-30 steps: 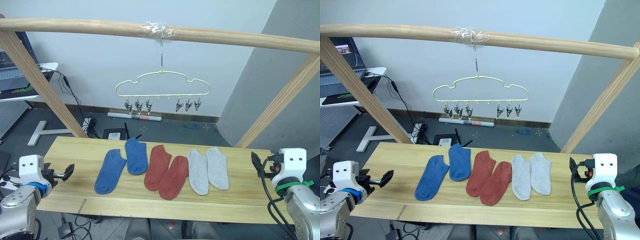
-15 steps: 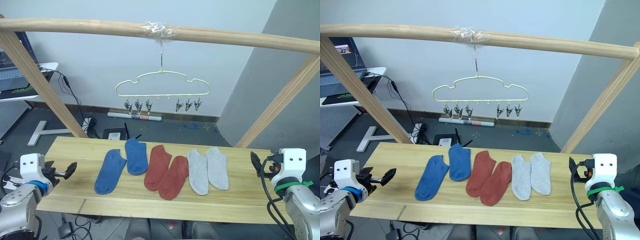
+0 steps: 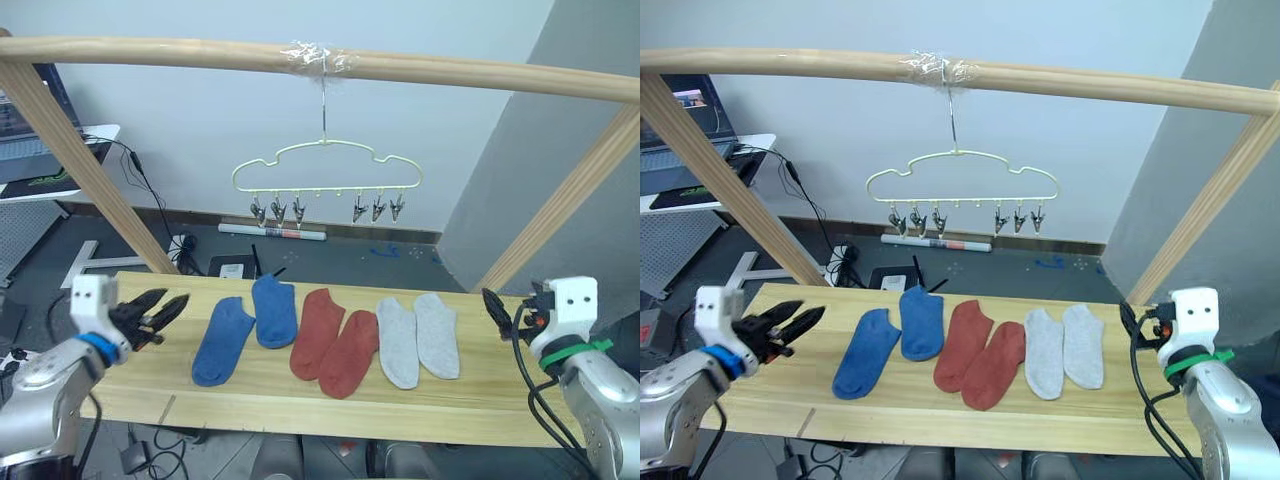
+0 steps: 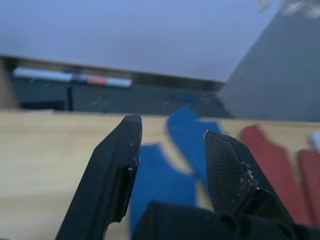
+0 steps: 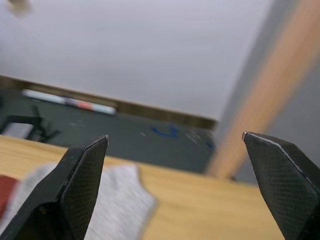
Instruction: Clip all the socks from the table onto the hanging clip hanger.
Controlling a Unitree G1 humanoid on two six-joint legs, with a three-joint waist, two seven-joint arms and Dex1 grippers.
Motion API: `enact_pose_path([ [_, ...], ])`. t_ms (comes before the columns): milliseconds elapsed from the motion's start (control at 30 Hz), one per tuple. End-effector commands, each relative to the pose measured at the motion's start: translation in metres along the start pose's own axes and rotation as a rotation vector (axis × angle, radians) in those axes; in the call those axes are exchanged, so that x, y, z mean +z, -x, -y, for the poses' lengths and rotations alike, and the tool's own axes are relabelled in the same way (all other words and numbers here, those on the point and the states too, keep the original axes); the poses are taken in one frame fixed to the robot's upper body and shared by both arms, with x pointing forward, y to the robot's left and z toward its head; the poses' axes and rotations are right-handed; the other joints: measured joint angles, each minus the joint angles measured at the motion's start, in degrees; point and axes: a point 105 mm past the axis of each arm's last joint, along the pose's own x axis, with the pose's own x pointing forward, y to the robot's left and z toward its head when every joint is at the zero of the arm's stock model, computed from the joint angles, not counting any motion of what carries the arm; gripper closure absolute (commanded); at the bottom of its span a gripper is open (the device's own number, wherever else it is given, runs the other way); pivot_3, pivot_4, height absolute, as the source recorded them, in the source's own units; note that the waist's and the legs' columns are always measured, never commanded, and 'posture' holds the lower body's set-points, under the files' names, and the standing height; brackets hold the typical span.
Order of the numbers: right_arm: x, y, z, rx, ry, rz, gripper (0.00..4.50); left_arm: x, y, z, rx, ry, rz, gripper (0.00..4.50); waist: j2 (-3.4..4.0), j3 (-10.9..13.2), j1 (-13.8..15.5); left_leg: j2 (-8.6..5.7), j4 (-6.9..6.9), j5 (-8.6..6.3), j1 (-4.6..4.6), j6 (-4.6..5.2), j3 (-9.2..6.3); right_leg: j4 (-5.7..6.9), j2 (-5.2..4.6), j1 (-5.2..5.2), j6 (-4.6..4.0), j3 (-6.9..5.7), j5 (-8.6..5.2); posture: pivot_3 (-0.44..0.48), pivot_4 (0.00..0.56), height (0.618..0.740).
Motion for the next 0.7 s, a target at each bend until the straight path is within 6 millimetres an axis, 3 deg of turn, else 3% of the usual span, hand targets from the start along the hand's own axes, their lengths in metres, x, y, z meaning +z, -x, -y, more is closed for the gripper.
enact_pose_path([
  [33, 0.027, -0.005, -0.026, 0.170, 0.048, 0.082, 0.00, 0.026, -0.013, 0.024, -0.089, -0.037, 0.064, 2.08, 0.05, 0.07, 0.00, -0.01, 0.00, 0.00, -0.01, 0.00, 0.00, 0.00, 0.00, 0.00, 0.00, 0.01, 0.00, 0.221, 0.167, 0.740],
  [333, 0.098, -0.013, -0.109, 0.628, -0.009, 0.268, 0.00, 0.085, -0.063, 0.063, -0.115, -0.056, 0.284, 2.08, 0.07, 0.56, -0.01, -0.04, -0.01, -0.01, -0.10, 0.00, -0.08, -0.05, 0.04, 0.00, -0.18, -0.01, 0.10, 0.180, 0.187, 0.740],
  [533, 0.118, -0.019, -0.122, 0.688, -0.004, 0.311, 0.00, 0.098, -0.075, 0.069, -0.060, -0.067, 0.366, 2.08, -0.10, 1.12, -0.01, -0.08, 0.04, -0.02, -0.14, -0.01, -0.10, -0.06, 0.03, -0.01, -0.16, -0.01, 0.10, 0.171, 0.190, 0.740],
  [700, 0.125, -0.017, -0.126, 0.713, -0.005, 0.326, 0.00, 0.102, -0.076, 0.063, 0.011, -0.077, 0.399, 2.08, -0.11, 1.53, -0.06, -0.07, 0.03, -0.01, -0.14, -0.01, -0.11, -0.06, 0.03, -0.02, -0.16, -0.01, 0.10, 0.158, 0.194, 0.740],
])
